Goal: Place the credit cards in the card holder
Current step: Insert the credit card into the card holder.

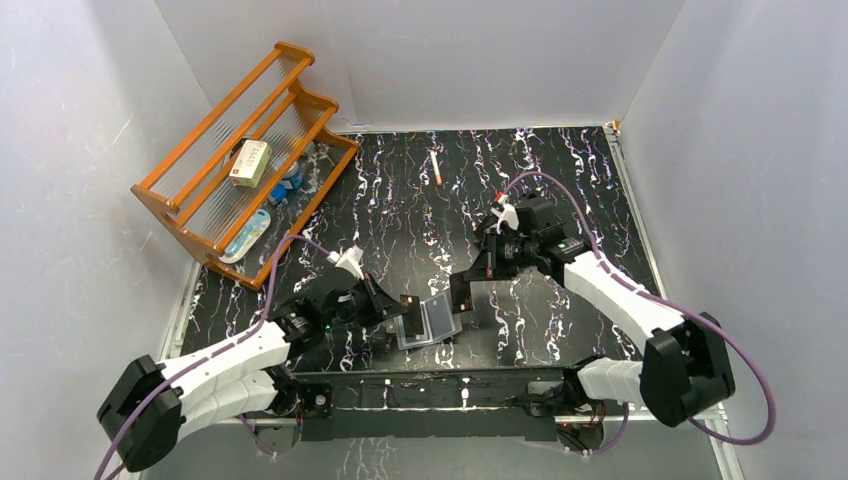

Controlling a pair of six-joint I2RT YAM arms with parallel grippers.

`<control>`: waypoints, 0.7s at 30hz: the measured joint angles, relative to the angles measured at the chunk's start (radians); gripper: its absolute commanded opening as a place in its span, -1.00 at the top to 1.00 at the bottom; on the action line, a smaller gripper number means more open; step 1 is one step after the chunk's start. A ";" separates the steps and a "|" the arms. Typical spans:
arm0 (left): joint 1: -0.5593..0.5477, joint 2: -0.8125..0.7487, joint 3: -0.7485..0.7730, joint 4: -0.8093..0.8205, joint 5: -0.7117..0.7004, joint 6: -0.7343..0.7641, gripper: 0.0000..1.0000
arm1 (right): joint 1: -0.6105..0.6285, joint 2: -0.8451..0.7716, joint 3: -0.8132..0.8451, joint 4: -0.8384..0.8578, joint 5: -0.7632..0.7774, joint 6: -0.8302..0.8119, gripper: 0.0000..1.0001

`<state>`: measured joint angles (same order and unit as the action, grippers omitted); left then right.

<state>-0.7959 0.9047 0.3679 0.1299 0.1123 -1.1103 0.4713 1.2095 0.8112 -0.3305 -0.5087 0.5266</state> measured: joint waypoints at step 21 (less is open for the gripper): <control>0.000 0.266 -0.048 0.224 0.039 -0.064 1.00 | 0.000 0.160 -0.140 0.024 0.060 -0.075 1.00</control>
<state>-0.7959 1.1709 0.3199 0.3542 0.1509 -1.1740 0.4713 1.3697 0.6708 -0.3061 -0.4492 0.4515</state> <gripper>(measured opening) 0.009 0.013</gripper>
